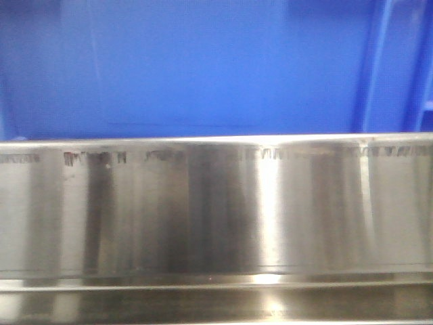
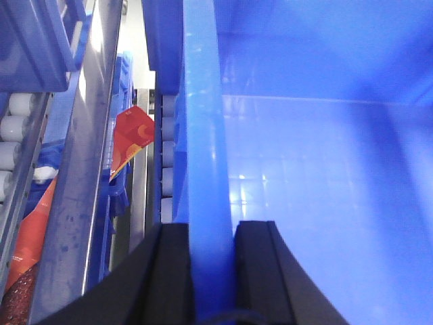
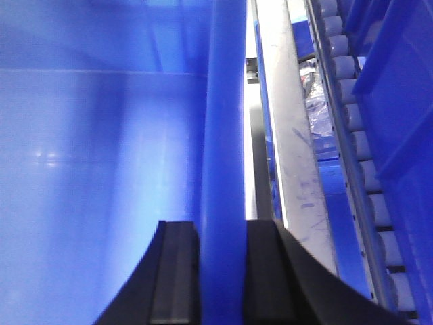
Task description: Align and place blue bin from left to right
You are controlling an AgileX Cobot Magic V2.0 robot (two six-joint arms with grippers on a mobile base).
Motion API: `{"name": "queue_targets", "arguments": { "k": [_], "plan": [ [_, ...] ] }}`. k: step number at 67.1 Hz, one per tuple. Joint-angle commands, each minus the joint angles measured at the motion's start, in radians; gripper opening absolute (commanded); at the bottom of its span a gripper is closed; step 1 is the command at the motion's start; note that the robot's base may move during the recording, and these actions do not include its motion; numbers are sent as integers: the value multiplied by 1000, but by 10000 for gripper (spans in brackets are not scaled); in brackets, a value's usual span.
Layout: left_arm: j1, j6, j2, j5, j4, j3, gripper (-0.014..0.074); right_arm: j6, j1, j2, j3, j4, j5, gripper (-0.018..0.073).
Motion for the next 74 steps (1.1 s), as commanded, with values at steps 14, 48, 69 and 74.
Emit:
{"name": "queue_targets", "arguments": {
  "k": [14, 48, 69, 74],
  "plan": [
    [-21, 11, 0, -68, -48, -19, 143, -11, 17, 9, -19, 59, -165, -64],
    [-21, 11, 0, -68, -22, -19, 437, 7, 17, 9, -19, 30, -146, -9],
    [-21, 11, -7, -68, -3, -21, 437, 7, 17, 9, -19, 20, -134, 455],
    [-21, 11, -10, -66, 7, -28, 437, 7, 17, 5, -23, 20, -132, 454]
  ]
}}
